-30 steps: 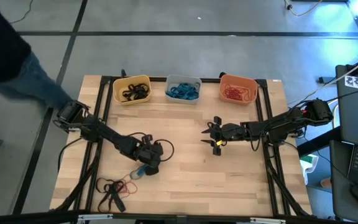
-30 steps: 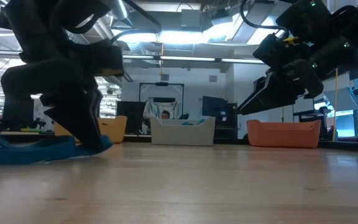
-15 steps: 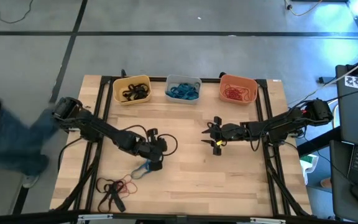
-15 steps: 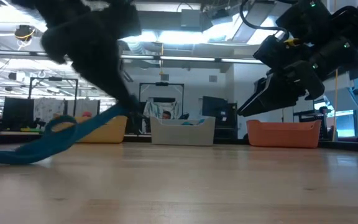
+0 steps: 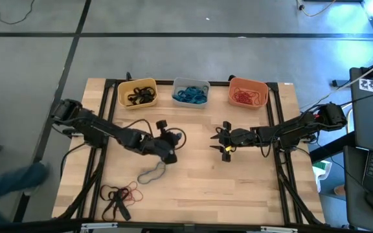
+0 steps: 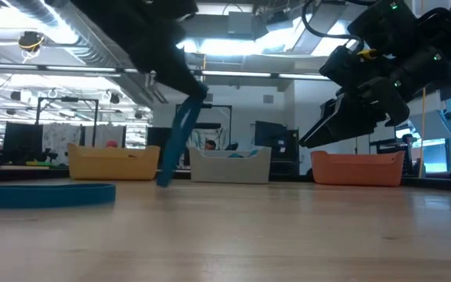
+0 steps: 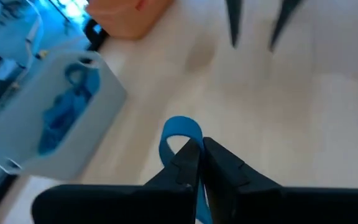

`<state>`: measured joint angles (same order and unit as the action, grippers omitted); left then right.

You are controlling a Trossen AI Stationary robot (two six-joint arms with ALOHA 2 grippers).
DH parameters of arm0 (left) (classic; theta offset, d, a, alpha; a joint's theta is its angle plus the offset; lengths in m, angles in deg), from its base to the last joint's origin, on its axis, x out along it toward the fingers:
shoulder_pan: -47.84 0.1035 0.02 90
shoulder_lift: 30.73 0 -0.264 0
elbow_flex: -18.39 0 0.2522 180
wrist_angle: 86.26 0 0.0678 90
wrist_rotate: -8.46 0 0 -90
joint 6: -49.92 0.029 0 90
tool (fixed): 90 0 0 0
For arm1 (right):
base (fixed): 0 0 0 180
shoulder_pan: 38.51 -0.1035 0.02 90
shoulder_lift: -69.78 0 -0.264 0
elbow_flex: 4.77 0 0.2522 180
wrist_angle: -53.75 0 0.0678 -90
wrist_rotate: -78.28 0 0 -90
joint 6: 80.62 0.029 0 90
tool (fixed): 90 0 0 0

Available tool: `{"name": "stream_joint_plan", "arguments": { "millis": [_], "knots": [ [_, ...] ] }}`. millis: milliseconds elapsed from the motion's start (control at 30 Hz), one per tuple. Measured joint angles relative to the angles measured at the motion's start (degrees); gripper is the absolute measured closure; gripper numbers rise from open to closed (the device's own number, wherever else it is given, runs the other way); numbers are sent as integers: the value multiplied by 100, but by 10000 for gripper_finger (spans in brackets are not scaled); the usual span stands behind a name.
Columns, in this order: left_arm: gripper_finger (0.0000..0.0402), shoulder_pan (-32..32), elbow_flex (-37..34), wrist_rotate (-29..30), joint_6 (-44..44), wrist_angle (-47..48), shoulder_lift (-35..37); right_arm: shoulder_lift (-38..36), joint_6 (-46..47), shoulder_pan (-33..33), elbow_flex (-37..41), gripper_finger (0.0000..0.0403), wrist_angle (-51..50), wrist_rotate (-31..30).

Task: Sort rubber bands into baskets
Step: Put the blue rubber band into the grey bin

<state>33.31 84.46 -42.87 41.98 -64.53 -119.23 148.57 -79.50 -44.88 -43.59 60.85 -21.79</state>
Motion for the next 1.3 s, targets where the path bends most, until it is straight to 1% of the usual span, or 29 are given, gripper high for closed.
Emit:
{"name": "stream_joint_plan", "arguments": {
  "millis": [267,467,567,700,833,1000,1133,1300],
  "knots": [
    [387,595,-2,45,1010,-866,-3,1,4,-2,0,220,-9,2],
    [386,1204,-2,47,1607,-1449,-1,0,13,-2,0,220,-9,4],
    [386,1513,-2,7,1648,-1792,-35,0,13,-2,0,220,-9,9],
    [386,1935,-8,-303,1704,-2217,-106,0,13,-2,0,220,-9,11],
    [386,2360,-7,-650,2058,-2686,-208,1,13,-2,0,220,-12,13],
    [386,2861,-7,-669,2294,-3262,-354,2,13,0,2,220,-55,15],
    [386,3237,-7,-674,2283,-3530,-436,2,13,0,2,220,-68,15],
    [386,3681,-7,-860,1913,-3566,-573,2,13,0,2,220,-118,15]
  ]
}}
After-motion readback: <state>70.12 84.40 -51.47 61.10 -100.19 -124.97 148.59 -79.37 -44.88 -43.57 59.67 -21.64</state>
